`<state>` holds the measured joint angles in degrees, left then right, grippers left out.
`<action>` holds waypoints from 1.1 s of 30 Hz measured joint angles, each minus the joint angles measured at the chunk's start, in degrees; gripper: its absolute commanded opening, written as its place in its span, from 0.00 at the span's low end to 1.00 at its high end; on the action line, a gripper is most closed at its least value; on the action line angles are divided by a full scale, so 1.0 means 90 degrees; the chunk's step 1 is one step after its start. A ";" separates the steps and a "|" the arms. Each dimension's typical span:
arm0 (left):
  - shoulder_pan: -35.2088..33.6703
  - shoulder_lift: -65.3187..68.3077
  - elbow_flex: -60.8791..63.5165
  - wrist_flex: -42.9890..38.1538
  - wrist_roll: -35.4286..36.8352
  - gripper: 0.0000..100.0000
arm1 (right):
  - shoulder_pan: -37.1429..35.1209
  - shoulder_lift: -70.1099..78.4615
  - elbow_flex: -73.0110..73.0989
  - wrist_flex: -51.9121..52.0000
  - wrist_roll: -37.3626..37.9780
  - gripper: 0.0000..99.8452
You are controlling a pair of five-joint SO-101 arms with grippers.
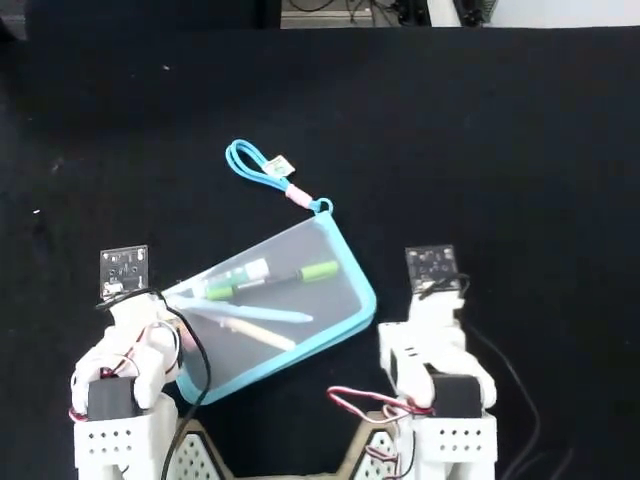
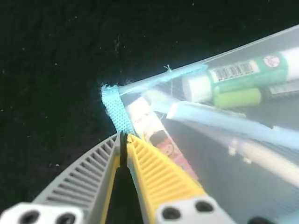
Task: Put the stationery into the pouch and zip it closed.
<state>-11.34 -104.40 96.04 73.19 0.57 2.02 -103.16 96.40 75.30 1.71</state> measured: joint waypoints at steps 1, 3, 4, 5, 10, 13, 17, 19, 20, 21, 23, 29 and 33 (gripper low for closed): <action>-0.0039 0.0000 0.0000 0.0000 0.0000 0.03 | 0.0147 0.0000 0.0000 0.0000 0.0000 0.01; -0.0176 0.0000 0.0029 0.0000 0.0000 0.03 | 0.0488 0.0000 0.0000 0.0000 0.0000 0.01; -0.0332 0.0107 0.0039 0.0059 0.0029 0.03 | 0.0654 0.0000 0.0000 0.0000 0.0000 0.01; -0.0430 0.0059 0.0039 0.0049 0.0020 0.03 | 0.0821 0.0000 0.0000 0.0000 0.0000 0.01; -0.0840 0.0088 0.0049 0.0049 0.0020 0.03 | 0.1241 0.0000 0.0000 0.0000 0.0000 0.01; -0.0850 0.0088 0.0049 0.0049 0.0020 0.03 | 0.1270 0.0000 0.0000 0.0000 0.0000 0.01; -0.0869 0.0088 0.0049 0.0049 0.0020 0.03 | 0.1270 0.0000 0.0000 0.0000 0.0000 0.01; -0.0879 0.0088 0.0049 0.0049 0.0020 0.03 | 0.1270 0.0000 0.0000 0.0000 0.0000 0.01; -0.0879 0.0088 0.0049 0.0049 0.0020 0.03 | 0.1270 0.0000 0.0000 0.0000 0.0000 0.01; -0.0879 0.0088 0.0049 0.0049 0.0020 0.03 | 0.1270 0.0000 0.0000 0.0000 0.0000 0.01; -0.0703 0.0068 0.0049 0.0049 0.0020 0.03 | 0.1270 0.0000 0.0000 0.0000 0.0000 0.01; 0.0645 -0.0020 0.0049 0.0049 0.0020 0.03 | 0.1270 0.0000 0.0000 0.0000 0.0000 0.01; 0.0625 -0.0020 0.0049 0.0049 0.0020 0.03 | 0.1270 0.0000 0.0000 0.0000 0.0000 0.01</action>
<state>-5.71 -104.57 96.48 73.63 0.75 13.45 -103.16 96.40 75.30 1.71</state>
